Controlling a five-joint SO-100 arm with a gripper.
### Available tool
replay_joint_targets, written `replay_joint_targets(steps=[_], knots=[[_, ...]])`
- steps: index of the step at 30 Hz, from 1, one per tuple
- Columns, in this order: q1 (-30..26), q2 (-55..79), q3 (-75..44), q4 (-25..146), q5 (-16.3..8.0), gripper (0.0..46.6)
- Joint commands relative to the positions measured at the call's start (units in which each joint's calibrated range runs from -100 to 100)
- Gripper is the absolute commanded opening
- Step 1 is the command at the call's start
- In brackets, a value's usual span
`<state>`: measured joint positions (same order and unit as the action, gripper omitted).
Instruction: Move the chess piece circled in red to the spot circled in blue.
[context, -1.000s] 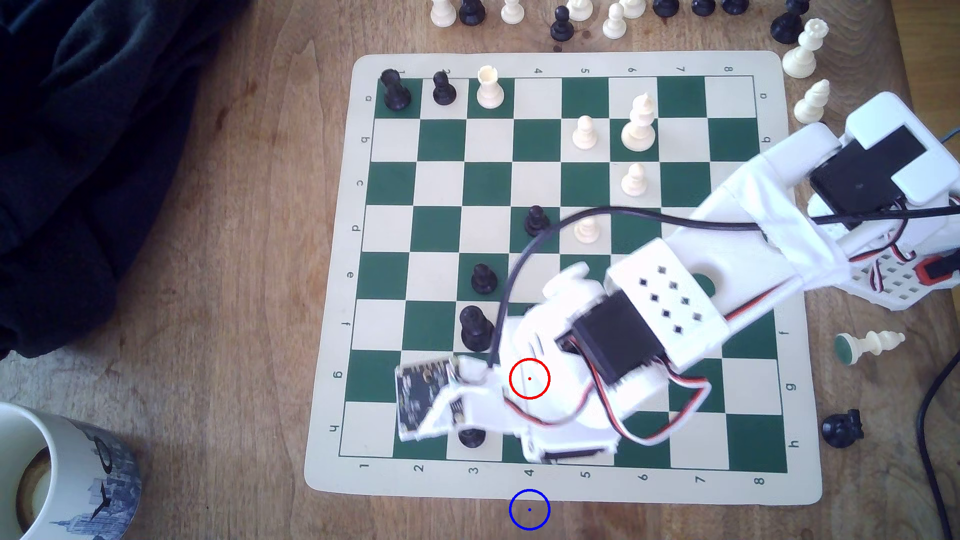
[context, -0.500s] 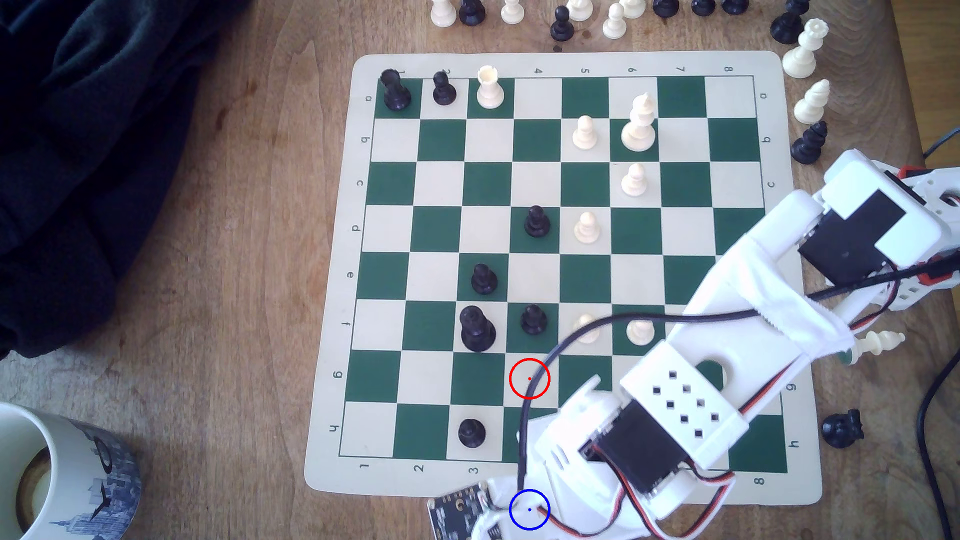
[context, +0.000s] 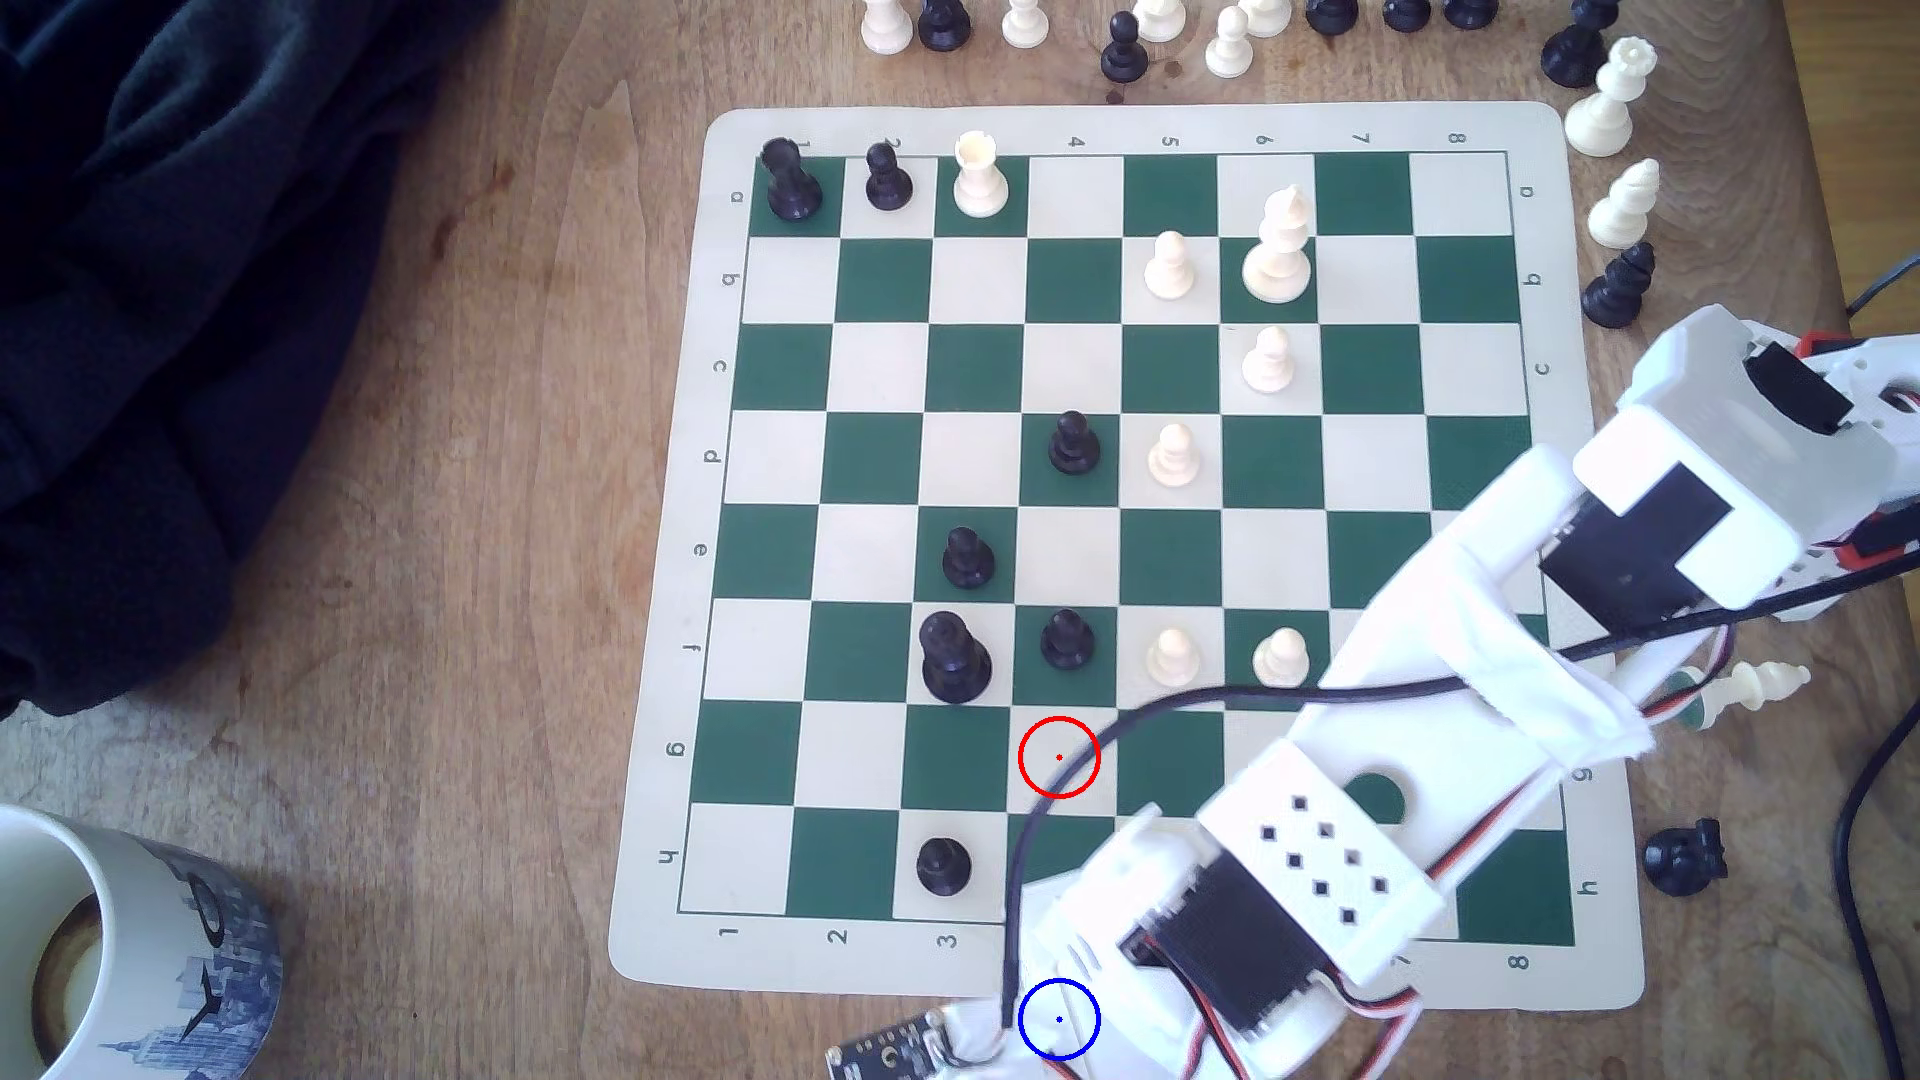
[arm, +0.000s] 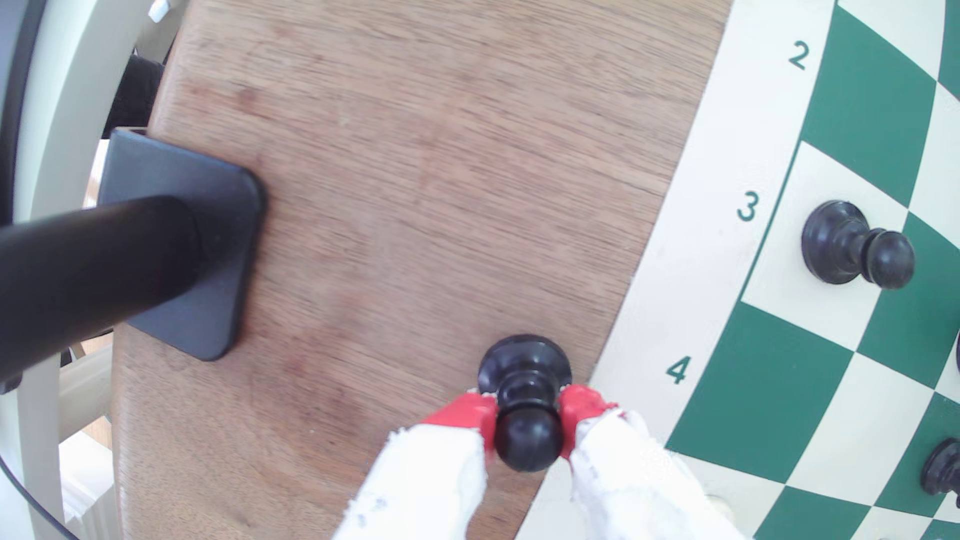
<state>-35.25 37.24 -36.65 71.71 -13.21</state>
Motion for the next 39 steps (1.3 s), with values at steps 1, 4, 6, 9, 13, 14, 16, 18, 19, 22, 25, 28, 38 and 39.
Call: replay_joint_targets(steps=[1,4,6,9,13,14,16,18,19,22,25,28,38,39], knots=[[1.66,-3.54,-5.78,0.44,0.59,0.3],[2.2,-3.03,-5.78,0.44,0.73,0.3],[2.83,-2.1,-6.05,0.44,1.12,0.3],[3.46,-1.42,-6.33,0.44,1.22,0.3],[3.61,-0.83,-6.33,0.52,1.22,0.3],[3.61,-0.66,-6.33,0.52,1.22,0.5],[3.46,-0.4,-6.33,0.69,1.22,0.3],[3.3,-0.32,-6.33,0.93,1.22,0.3],[3.06,-0.32,-6.33,1.34,1.22,0.3],[2.99,-0.15,-6.33,1.59,1.27,0.5],[3.06,0.28,-6.33,1.75,1.27,5.8],[3.22,-0.06,-6.42,1.75,1.17,13.1],[4.63,-4.99,-5.24,3.96,0.78,20.6],[4.71,-6.0,-4.79,4.45,0.78,20.8]])
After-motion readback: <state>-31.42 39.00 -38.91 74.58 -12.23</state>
